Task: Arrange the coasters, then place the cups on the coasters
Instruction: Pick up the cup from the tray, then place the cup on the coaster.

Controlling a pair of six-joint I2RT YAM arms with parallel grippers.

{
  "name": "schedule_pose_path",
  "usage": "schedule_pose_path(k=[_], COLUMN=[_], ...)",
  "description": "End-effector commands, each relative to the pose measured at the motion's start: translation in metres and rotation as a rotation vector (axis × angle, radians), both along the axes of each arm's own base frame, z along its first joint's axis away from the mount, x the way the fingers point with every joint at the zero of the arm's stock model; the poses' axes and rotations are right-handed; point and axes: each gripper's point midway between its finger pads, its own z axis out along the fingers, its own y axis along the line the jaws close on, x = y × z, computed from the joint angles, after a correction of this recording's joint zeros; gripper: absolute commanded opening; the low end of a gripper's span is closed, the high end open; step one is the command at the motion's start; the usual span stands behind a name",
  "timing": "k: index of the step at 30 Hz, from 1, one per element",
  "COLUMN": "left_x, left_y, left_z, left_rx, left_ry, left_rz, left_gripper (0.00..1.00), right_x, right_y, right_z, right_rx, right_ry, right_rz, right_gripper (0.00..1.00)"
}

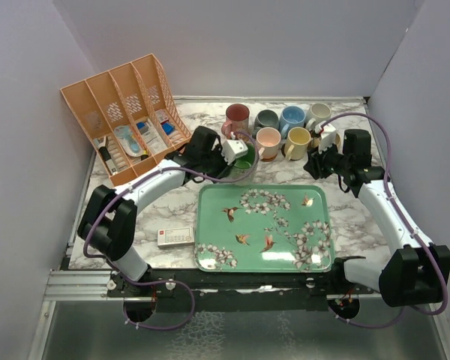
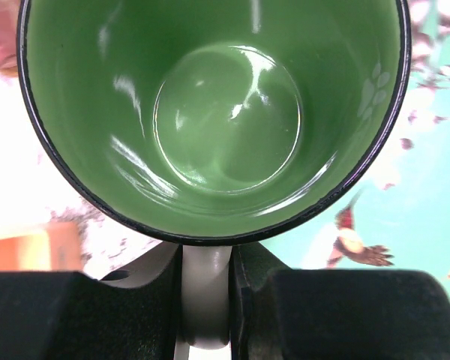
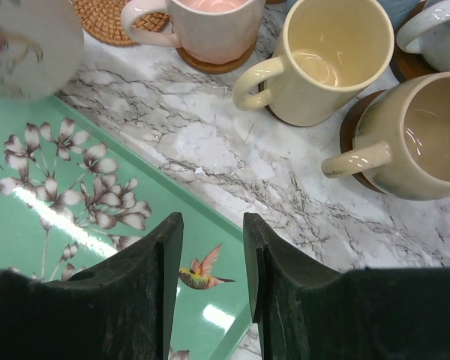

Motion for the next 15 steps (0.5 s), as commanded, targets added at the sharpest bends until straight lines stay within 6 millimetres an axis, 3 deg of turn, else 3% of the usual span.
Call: schedule_pose_path(k=[1, 7, 15], left_x=[0.057, 0.084, 0.105], left_y=[0.003, 0.013, 0.007], left_z=[0.076, 0.071, 0.065], left_rx=[-0.161, -0.185, -0.195], left_ry=[-0.243, -0.248, -0.213], left_rz=[0.117, 0.214, 0.280], left_gripper=[0.00, 0.00, 0.00], right_x=[0.006, 0.006, 0.007], right_y=[-0.007, -0.009, -0.012], right_z=[0.006, 0.007, 0.003], right_rx=[-0.020, -0.027, -0.038], right_ry=[-0.044, -0.050, -0.049], right_rz=[-0.020, -0.025, -0.033], right_gripper=[0.38, 0.38, 0.38])
